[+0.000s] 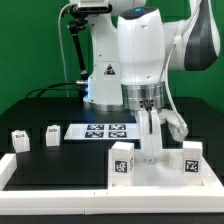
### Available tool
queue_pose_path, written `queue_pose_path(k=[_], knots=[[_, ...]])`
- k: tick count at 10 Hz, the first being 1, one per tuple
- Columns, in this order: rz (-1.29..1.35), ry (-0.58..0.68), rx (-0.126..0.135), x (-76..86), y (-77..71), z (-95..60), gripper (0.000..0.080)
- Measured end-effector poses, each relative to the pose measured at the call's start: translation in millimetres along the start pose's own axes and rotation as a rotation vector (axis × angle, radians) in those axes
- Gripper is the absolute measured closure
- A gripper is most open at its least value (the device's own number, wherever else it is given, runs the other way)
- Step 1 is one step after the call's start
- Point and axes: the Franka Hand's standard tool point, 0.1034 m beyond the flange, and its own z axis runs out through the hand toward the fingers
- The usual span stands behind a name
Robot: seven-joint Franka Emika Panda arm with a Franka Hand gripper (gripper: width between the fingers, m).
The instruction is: Assemble square table
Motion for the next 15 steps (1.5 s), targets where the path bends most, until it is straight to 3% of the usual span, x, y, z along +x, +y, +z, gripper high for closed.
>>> queue_pose_path(k=[2, 3, 6, 9, 12, 15], knots=[[-0.095, 0.009, -0.010, 21.9, 19.1, -7.8, 0.0747], [-0.253, 0.020, -0.008, 36.2, 21.9, -10.2, 0.0747], [-0.569, 0.091, 0.032, 70.9, 21.6, -10.3, 0.0747], [-0.694, 0.098, 0.016, 76.8, 22.7, -9.0, 0.0747], [-1.087, 0.133, -0.011, 103.3, 12.8, -12.4, 0.0747], [-1.290, 0.156, -0.029, 105.4, 9.0, -12.0, 0.0747]])
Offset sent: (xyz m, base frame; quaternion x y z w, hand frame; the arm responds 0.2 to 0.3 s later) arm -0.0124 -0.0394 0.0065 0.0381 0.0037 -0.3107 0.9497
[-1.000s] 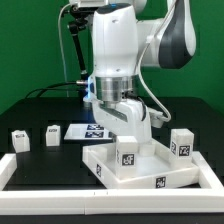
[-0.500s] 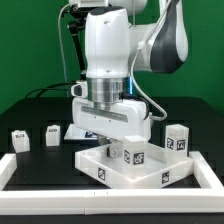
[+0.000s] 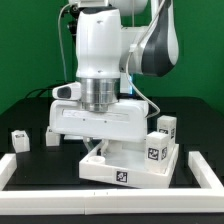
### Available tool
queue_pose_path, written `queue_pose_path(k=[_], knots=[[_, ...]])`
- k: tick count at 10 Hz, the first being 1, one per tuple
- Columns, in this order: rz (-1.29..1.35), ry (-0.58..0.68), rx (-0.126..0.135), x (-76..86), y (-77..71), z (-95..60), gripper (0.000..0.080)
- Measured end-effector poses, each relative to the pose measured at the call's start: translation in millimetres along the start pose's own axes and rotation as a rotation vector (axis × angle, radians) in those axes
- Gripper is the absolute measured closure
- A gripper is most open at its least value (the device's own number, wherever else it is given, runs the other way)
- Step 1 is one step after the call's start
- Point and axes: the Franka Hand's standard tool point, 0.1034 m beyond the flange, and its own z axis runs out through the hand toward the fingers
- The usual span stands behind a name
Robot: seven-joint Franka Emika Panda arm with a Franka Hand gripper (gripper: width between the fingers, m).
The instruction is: Assemble square table
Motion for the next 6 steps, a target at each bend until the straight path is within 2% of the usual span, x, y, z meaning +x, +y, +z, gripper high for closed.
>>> queue_pose_path(k=[2, 4, 5, 6], knots=[[-0.152, -0.001, -0.006, 2.4, 2.5, 0.0, 0.0747], [-0.477, 0.037, -0.017, 32.1, 7.7, -6.7, 0.0747], [-0.572, 0.057, -0.029, 33.9, 3.6, -6.3, 0.0747], [-0.574, 0.052, -0.028, 32.0, 4.7, -5.5, 0.0747]])
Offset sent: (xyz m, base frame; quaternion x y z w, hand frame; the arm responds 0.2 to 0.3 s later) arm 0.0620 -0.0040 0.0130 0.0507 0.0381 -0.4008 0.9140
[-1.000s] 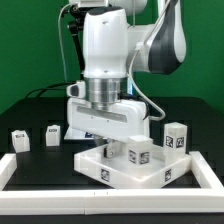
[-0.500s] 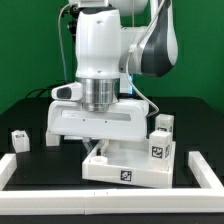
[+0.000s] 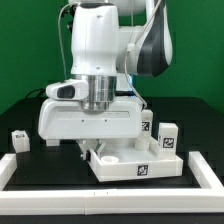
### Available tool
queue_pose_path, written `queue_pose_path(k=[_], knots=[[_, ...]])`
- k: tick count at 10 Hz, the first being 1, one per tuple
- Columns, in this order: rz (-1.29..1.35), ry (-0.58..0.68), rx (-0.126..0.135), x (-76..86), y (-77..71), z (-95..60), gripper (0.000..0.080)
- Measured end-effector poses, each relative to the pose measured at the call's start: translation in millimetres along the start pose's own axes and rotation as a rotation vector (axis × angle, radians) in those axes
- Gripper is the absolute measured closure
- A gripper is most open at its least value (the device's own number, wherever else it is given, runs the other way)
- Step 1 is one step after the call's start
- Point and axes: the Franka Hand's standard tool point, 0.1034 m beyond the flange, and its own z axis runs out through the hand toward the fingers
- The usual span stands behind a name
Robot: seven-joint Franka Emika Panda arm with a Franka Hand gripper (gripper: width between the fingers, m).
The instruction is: Assemble square table
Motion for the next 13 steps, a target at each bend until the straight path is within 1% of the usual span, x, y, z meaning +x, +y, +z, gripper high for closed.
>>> queue_pose_path(k=[2, 3, 4, 5, 7, 8, 9, 10, 11, 12, 13], knots=[[-0.148, -0.002, -0.007, 3.0, 1.1, -0.2, 0.0747], [-0.351, 0.010, -0.016, 23.0, -5.1, 0.7, 0.0745], [-0.450, 0.025, -0.025, 36.7, -11.1, 1.8, 0.0745], [-0.519, 0.033, -0.036, 39.5, -12.7, 0.7, 0.0741], [-0.592, 0.033, -0.042, 40.9, -9.2, -1.5, 0.0740], [-0.706, 0.031, -0.051, 43.8, -9.1, -1.5, 0.0739], [-0.875, 0.033, -0.061, 51.9, -9.0, 0.1, 0.0738], [-0.992, 0.041, -0.068, 65.1, -8.0, 0.8, 0.0738], [-1.118, 0.053, -0.090, 80.9, -12.5, 0.5, 0.0737], [-1.158, 0.075, -0.113, 85.3, -17.7, -1.5, 0.0735], [-1.172, 0.075, -0.117, 85.2, -16.3, -2.8, 0.0735]])
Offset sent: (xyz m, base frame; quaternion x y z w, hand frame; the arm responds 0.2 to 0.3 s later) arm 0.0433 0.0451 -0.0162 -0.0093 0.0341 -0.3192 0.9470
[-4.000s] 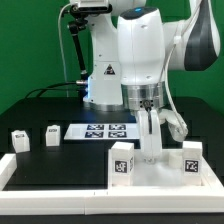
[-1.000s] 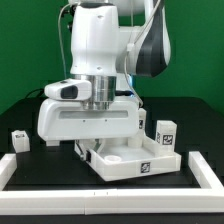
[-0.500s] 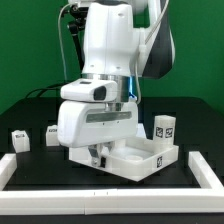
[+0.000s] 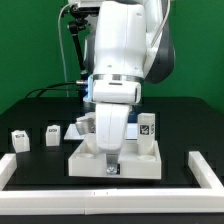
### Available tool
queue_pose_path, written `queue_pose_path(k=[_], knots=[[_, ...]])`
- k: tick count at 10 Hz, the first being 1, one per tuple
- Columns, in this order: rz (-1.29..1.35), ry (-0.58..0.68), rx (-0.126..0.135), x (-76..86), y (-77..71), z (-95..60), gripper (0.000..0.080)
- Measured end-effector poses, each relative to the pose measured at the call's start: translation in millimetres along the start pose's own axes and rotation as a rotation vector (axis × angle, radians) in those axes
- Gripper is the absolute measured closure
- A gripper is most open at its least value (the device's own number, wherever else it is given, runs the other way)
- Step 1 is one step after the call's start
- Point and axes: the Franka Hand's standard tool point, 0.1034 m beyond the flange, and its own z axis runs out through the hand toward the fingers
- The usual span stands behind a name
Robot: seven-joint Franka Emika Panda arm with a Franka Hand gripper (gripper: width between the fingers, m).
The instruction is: Assemble square table
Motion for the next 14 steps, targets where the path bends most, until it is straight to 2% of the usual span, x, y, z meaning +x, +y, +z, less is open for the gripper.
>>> queue_pose_path(k=[3, 4, 5, 6, 8, 10, 14], knots=[[0.030, 0.001, 0.002, 2.3, 0.9, 0.1, 0.0734], [0.067, 0.006, 0.012, 19.0, 5.6, 1.6, 0.0734], [0.067, 0.010, 0.011, 35.7, 16.9, 2.8, 0.0734], [0.058, 0.020, -0.012, 51.7, 31.4, 3.0, 0.0734], [0.012, 0.025, -0.032, 67.2, 42.0, 6.1, 0.0732], [-0.031, 0.023, -0.046, 71.9, 48.4, 7.6, 0.0730], [-0.029, 0.021, -0.042, 70.6, 48.6, 6.8, 0.0727]])
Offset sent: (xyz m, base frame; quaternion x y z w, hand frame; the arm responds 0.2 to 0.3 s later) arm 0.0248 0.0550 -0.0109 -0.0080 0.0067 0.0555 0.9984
